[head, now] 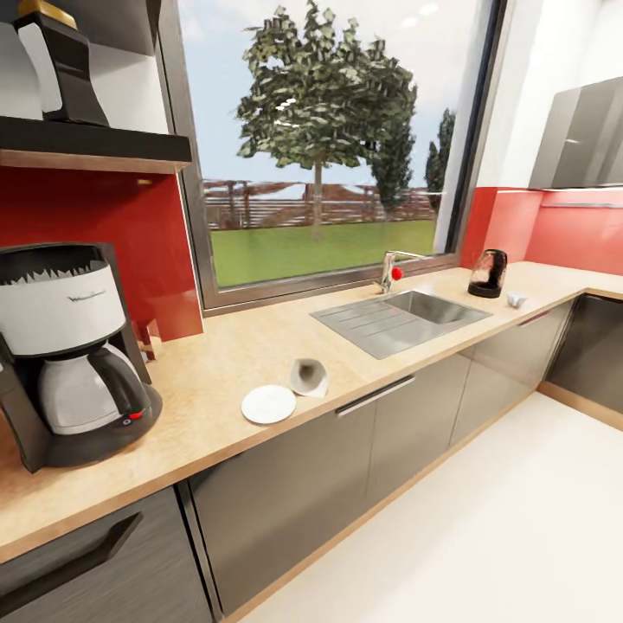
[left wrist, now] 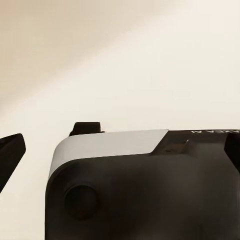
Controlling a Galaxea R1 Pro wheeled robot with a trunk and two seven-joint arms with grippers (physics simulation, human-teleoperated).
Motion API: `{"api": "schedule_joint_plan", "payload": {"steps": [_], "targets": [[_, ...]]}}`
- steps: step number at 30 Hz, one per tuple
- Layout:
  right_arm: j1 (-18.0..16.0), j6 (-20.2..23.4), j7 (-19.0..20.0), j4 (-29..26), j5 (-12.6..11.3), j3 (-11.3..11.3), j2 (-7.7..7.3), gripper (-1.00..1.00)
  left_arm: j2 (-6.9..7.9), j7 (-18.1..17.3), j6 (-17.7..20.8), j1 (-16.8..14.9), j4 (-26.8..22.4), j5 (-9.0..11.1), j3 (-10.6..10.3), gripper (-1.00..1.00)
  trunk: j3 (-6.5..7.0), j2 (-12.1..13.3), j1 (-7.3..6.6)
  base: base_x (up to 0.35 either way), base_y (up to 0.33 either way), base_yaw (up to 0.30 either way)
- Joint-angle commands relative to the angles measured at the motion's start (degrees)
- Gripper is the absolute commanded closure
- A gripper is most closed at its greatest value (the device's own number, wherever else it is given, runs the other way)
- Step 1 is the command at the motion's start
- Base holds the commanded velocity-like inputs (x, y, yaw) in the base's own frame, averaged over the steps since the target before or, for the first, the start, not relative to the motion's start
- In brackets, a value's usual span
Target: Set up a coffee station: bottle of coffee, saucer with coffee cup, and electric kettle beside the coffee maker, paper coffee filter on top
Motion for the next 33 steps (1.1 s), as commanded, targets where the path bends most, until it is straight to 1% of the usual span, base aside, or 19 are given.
{"api": "schedule_joint_plan", "payload": {"steps": [1,5,8,11,12,14,17,20,23,24,27,28,29,30,31,33], "targets": [[0.0,-0.4,0.0,-3.5,0.0,-0.8,-0.04,-1.00,-0.01,0.0,-0.1,0.0,-0.1,0.0,0.0,-1.00,-0.05,0.0,0.00,0.000,0.000,0.000],[0.0,-0.1,-0.1,-10.5,0.0,-3.1,-0.07,-1.00,0.01,0.1,-0.1,0.0,-0.1,-0.1,0.0,-1.00,-0.05,0.0,0.00,0.000,0.000,0.000],[0.0,2.4,-0.1,-16.1,0.1,-4.9,-0.05,-1.00,0.00,0.1,-0.1,0.0,-0.1,-0.1,0.0,-1.00,-0.05,0.0,0.00,0.000,0.000,0.000],[0.0,7.1,-0.1,-22.5,0.1,-7.6,-0.04,-1.00,0.00,0.1,-0.1,0.0,-0.1,-0.1,0.0,-1.00,-0.05,0.0,0.00,0.000,0.000,0.000],[0.1,10.7,-0.1,-27.4,0.2,-9.9,0.02,-1.00,-0.01,0.1,-0.1,0.0,-0.1,-0.1,-0.1,-1.00,-0.05,0.0,0.00,0.000,0.000,0.000],[0.1,14.3,-0.1,-32.3,0.2,-11.9,0.08,-1.00,-0.01,0.1,-0.1,0.0,-0.1,-0.1,-0.1,-1.00,-0.05,0.0,0.00,0.000,0.000,0.000],[0.1,20.0,-0.1,-39.8,0.2,-13.8,0.19,-1.00,-0.01,0.1,-0.1,0.0,-0.1,0.0,-0.2,-1.00,-0.05,0.0,0.00,0.000,0.000,0.000],[0.1,25.4,-0.1,-47.4,0.2,-14.7,0.39,-1.00,-0.01,0.1,-0.1,0.0,-0.2,0.0,-0.3,-1.00,-0.05,0.0,0.00,0.000,0.000,0.000],[0.1,29.6,-0.1,-54.1,0.1,-14.9,0.56,-1.00,-0.01,0.1,-0.1,0.0,-0.2,0.0,-0.3,-1.00,-0.05,0.0,0.00,0.000,0.000,0.000],[0.1,31.4,0.0,-57.6,0.1,-15.0,0.72,-1.00,-0.01,0.1,-0.1,0.0,-0.2,0.0,-0.3,-1.00,-0.05,0.0,0.00,0.000,0.000,0.000],[-0.2,33.0,0.0,-61.6,0.0,-14.7,1.40,-1.00,-0.01,0.1,-0.1,0.0,-0.2,0.0,-0.3,-1.00,-0.05,0.0,0.00,0.000,0.000,0.000],[-0.4,33.6,0.0,-63.4,-0.1,-14.2,1.95,-1.00,-0.01,0.0,-0.1,0.0,-0.2,0.0,-0.3,-1.00,-0.05,0.0,0.00,0.000,0.000,0.000],[-0.7,34.1,0.0,-65.3,-0.1,-11.4,2.74,-1.00,0.03,0.0,-0.1,0.0,-0.2,0.0,-0.3,-1.00,-0.05,0.0,0.00,0.000,0.000,0.000],[-0.9,34.1,0.0,-65.6,-0.1,-10.4,2.86,-1.00,0.02,0.0,-0.1,0.0,-0.2,0.0,-0.3,-1.00,-0.05,0.0,0.00,0.000,0.000,0.000],[-1.5,34.2,0.0,-66.3,-0.1,-8.7,3.02,-1.00,0.04,0.0,-0.1,0.0,-0.2,0.0,-0.3,-1.00,-0.05,0.0,0.00,0.000,0.000,0.000],[-2.7,34.3,0.0,-67.1,-0.1,-7.0,3.18,-1.00,0.06,0.0,-0.2,0.0,-0.2,0.0,-0.3,-1.00,-0.05,0.0,0.00,0.000,0.000,0.000]]}}
